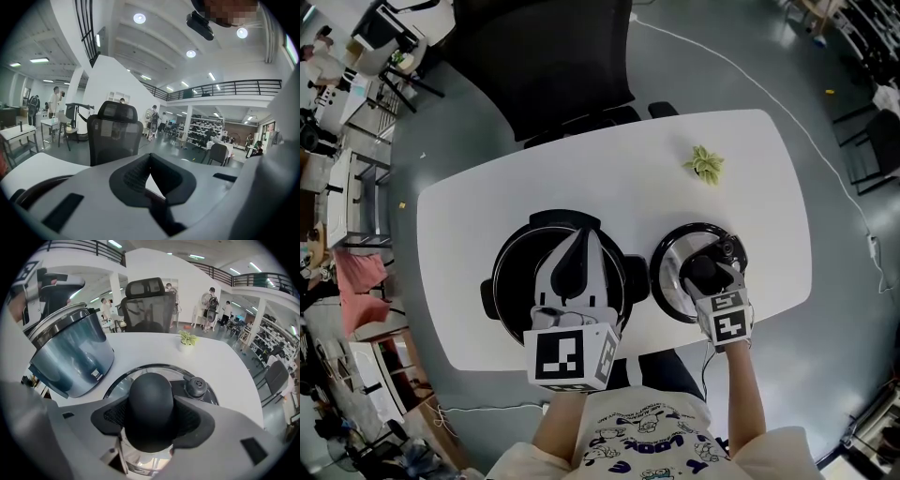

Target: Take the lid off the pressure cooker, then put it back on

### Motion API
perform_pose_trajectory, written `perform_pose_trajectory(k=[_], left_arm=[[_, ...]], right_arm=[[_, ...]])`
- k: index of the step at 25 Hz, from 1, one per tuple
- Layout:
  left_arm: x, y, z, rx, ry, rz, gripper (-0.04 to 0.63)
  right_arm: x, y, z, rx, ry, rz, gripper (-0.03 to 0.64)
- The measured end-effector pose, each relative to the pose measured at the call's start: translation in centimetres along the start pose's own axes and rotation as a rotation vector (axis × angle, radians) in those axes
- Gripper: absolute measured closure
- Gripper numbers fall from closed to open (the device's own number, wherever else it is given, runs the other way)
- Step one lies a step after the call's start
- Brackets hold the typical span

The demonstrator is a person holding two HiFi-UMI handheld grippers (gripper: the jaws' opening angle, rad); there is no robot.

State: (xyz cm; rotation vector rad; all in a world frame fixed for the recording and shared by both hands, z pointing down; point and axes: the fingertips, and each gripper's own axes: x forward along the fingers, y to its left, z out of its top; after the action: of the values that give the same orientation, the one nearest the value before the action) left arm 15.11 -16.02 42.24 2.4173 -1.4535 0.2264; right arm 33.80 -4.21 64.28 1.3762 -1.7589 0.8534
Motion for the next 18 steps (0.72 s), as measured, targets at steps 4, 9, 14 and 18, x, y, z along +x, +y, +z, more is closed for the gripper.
perform_pose_trajectory(k=[4, 9, 14, 18], left_arm=[[-0.1, 0.2, -0.1, 0.0, 0.005, 0.007, 0.581], [-0.3, 0.8, -0.2, 0.001, 0.006, 0.022, 0.581], [-0.8, 1.3, -0.1, 0.0, 0.001, 0.039, 0.581], [-1.1, 1.6, 0.2, 0.002, -0.006, 0.047, 0.581]], right_arm=[[-0.1, 0.0, 0.0, -0.009, -0.023, -0.002, 0.321], [0.0, 0.0, 0.0, -0.01, -0.015, 0.0, 0.322], [-0.1, 0.0, 0.0, -0.011, -0.001, 0.002, 0.322], [-0.5, 0.0, 0.3, 0.011, 0.006, 0.021, 0.322]])
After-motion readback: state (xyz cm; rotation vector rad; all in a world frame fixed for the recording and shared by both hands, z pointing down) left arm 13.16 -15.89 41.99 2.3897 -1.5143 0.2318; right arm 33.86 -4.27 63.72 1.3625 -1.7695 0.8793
